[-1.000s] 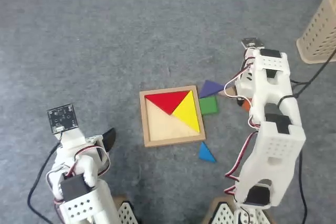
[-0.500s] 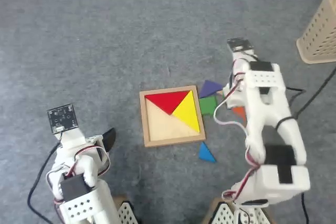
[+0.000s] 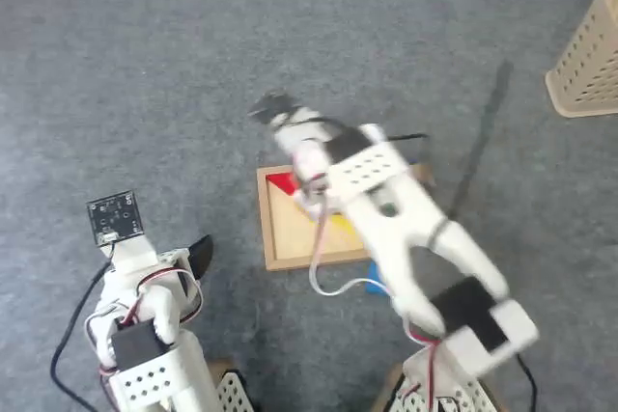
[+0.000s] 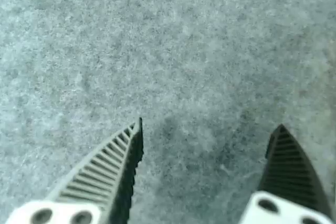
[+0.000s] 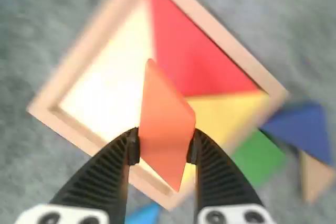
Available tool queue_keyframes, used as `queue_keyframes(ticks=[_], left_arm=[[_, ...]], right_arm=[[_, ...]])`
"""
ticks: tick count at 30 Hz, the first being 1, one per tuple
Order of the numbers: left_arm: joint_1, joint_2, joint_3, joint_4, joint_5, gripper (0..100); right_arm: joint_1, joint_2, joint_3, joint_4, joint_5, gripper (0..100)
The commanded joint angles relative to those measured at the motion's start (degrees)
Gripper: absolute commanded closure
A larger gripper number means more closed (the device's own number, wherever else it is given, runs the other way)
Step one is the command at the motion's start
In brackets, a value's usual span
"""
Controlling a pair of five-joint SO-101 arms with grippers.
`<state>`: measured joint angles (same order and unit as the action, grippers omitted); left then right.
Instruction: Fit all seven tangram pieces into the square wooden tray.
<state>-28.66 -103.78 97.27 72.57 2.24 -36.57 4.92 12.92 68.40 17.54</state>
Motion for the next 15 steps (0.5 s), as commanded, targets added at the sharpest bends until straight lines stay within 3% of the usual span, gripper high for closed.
queue_keyframes(ticks=[1,12,15], left_arm=[[0.09,-0.7,-0.75,-0.09,-0.09,65],[0.09,-0.7,-0.75,-0.09,-0.09,65],[0.09,-0.7,-0.75,-0.09,-0.09,65]], right_arm=[[-1.98,8.4,-12.04,0.92,-5.27,96.3],[-5.23,22.37,-23.38,1.8,-12.84,95.5],[-5.93,23.08,-23.47,2.24,-15.12,88.6]])
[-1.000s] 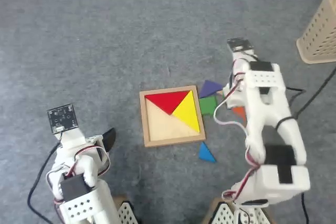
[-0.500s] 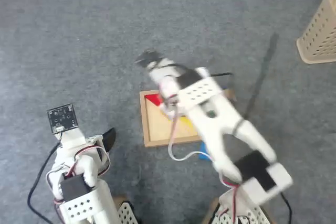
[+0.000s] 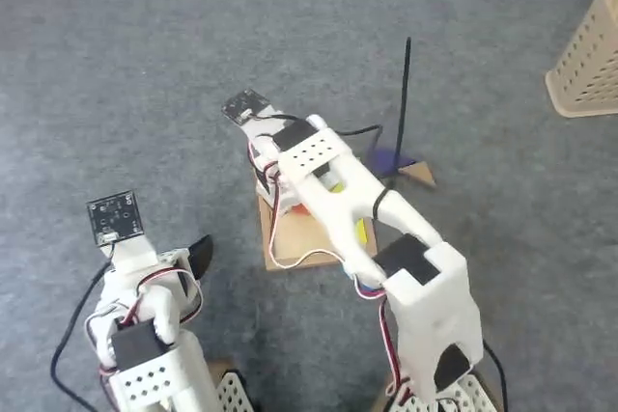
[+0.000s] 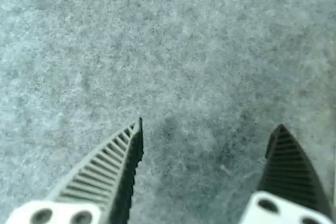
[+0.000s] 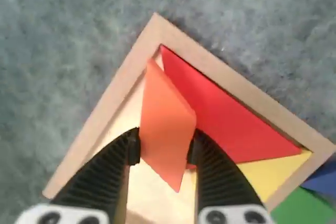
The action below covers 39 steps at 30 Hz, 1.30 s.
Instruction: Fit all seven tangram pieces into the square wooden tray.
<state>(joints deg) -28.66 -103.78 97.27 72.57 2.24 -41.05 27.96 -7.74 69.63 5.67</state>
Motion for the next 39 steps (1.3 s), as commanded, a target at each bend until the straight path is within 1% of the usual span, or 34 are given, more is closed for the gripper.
queue_keyframes(ticks=[1,3,11,18,25,29,35,39], left_arm=[[0.09,-0.7,-0.75,-0.09,-0.09,65],[0.09,-0.7,-0.75,-0.09,-0.09,65],[0.09,-0.7,-0.75,-0.09,-0.09,65],[0.09,-0.7,-0.75,-0.09,-0.09,65],[0.09,-0.7,-0.75,-0.09,-0.09,65],[0.09,-0.7,-0.75,-0.09,-0.09,65],[0.09,-0.7,-0.75,-0.09,-0.09,65],[0.09,-0.7,-0.75,-0.09,-0.09,65]], right_arm=[[-1.45,0.13,-2.81,1.01,-4.04,86.3],[-1.27,0.13,-2.81,1.36,-5.1,85.5],[-1.54,-1.01,-2.81,5.58,-5.27,86.1],[-2.51,-5.05,-2.46,7.69,-5.27,86.0],[-3.38,-5.14,-2.46,7.69,-5.01,85.8],[-3.3,-5.05,-2.37,7.69,-4.92,79.5],[-3.3,-5.32,-1.85,7.16,-3.6,79.2],[-2.51,-8.84,2.29,3.91,-3.43,79.4]])
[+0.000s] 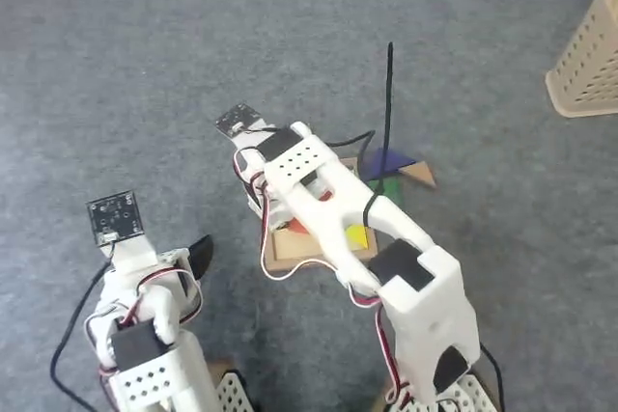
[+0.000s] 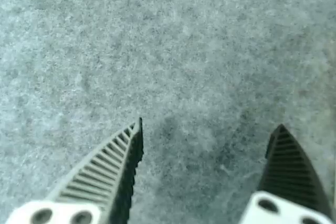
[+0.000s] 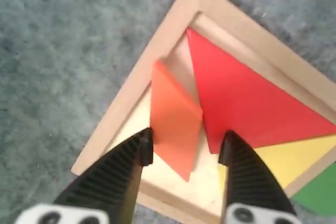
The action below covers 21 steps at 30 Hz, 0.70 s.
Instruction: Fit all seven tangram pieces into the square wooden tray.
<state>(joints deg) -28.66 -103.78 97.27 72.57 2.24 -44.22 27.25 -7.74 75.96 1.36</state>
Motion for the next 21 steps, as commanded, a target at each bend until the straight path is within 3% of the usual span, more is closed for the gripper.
queue_keyframes(ticks=[1,12,15,21], left_arm=[[0.09,-0.7,-0.75,-0.09,-0.09,65],[0.09,-0.7,-0.75,-0.09,-0.09,65],[0.09,-0.7,-0.75,-0.09,-0.09,65],[0.09,-0.7,-0.75,-0.09,-0.09,65]], right_arm=[[0.92,-10.15,3.87,-3.47,0.97,79.4],[11.47,-38.11,35.52,-22.46,1.05,92.0],[11.47,-41.27,44.4,-30.81,1.23,99.6],[6.9,-37.93,45.8,-32.4,4.4,99.1]])
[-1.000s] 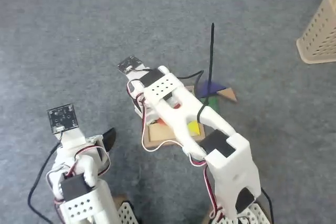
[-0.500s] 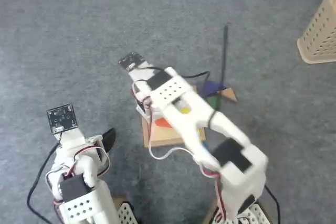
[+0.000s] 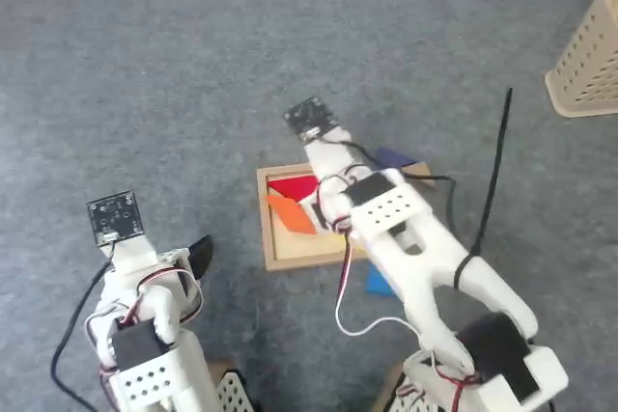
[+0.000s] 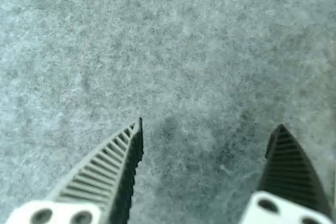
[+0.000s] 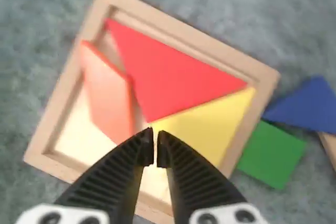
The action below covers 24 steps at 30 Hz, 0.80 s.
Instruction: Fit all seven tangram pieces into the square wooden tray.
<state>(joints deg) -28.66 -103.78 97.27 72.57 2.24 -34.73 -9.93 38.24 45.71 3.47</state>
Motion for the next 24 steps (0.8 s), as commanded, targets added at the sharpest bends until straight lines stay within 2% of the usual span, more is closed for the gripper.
queue_keyframes(ticks=[1,6,14,24], left_arm=[[0.09,-0.7,-0.75,-0.09,-0.09,65],[0.09,-0.7,-0.75,-0.09,-0.09,65],[0.09,-0.7,-0.75,-0.09,-0.09,65],[0.09,-0.7,-0.75,-0.09,-0.09,65]], right_arm=[[-3.21,0.4,-0.44,-2.42,2.37,99.1],[-4.09,4.35,-1.05,-5.32,2.29,99.1],[-4.18,9.01,-4.13,-3.21,2.29,99.1],[-10.42,9.54,-4.22,-3.65,2.29,99.1]])
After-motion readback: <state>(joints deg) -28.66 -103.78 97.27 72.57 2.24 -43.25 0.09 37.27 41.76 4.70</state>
